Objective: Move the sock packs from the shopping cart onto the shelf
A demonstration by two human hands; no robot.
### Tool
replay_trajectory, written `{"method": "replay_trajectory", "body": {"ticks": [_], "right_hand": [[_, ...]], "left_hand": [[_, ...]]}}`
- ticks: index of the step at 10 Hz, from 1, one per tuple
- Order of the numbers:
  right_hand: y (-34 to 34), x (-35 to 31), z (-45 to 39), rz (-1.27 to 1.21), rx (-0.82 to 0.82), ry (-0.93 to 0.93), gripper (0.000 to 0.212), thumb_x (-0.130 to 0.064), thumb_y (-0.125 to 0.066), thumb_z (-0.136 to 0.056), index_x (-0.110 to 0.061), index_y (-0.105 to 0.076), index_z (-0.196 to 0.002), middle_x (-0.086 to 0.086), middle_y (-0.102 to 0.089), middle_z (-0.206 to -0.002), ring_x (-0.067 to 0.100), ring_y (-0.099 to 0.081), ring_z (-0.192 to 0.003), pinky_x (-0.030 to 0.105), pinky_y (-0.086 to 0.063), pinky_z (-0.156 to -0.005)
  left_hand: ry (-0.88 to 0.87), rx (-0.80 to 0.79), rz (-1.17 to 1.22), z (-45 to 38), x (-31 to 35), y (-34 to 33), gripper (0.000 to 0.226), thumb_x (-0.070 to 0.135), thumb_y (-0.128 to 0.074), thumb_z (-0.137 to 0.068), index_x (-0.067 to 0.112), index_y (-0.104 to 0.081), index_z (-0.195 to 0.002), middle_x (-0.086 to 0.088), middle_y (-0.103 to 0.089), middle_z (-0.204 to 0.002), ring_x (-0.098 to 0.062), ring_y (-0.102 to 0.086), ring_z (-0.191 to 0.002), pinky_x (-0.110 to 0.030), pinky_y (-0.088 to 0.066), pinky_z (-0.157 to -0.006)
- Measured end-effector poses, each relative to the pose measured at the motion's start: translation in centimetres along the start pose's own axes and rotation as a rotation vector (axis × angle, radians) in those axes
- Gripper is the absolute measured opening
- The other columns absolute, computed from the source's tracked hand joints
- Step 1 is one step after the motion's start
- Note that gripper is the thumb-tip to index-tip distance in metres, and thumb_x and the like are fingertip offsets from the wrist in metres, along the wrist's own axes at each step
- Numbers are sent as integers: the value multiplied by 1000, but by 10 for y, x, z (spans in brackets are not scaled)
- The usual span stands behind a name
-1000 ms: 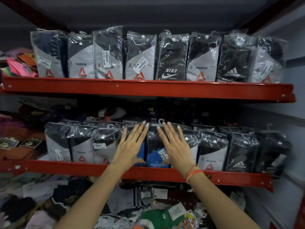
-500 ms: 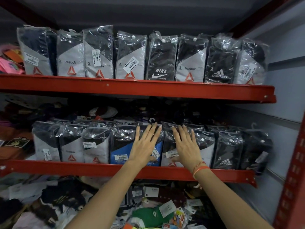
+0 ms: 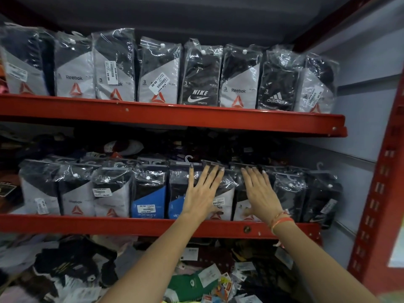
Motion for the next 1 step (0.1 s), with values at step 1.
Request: {"method": "replay_trajectory", "body": {"ticks": [1], "right_hand": [[0, -3, 4, 66, 7, -3, 130, -53, -76, -70, 0, 14, -148, 18, 1, -161, 34, 6, -148, 49, -1, -123]], "left_hand": [[-6, 60, -6, 6, -1, 4, 118, 67, -61, -69, 15, 8, -149, -5, 1, -160, -24, 2, -147, -56, 15, -110]]}}
Point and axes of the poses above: each hand's wrist, its own z-axis away from the middle knuckle, its own y-axis out of the back of the hand, x = y × z, the point moved 10 cm from there along -z, towards the middle knuckle
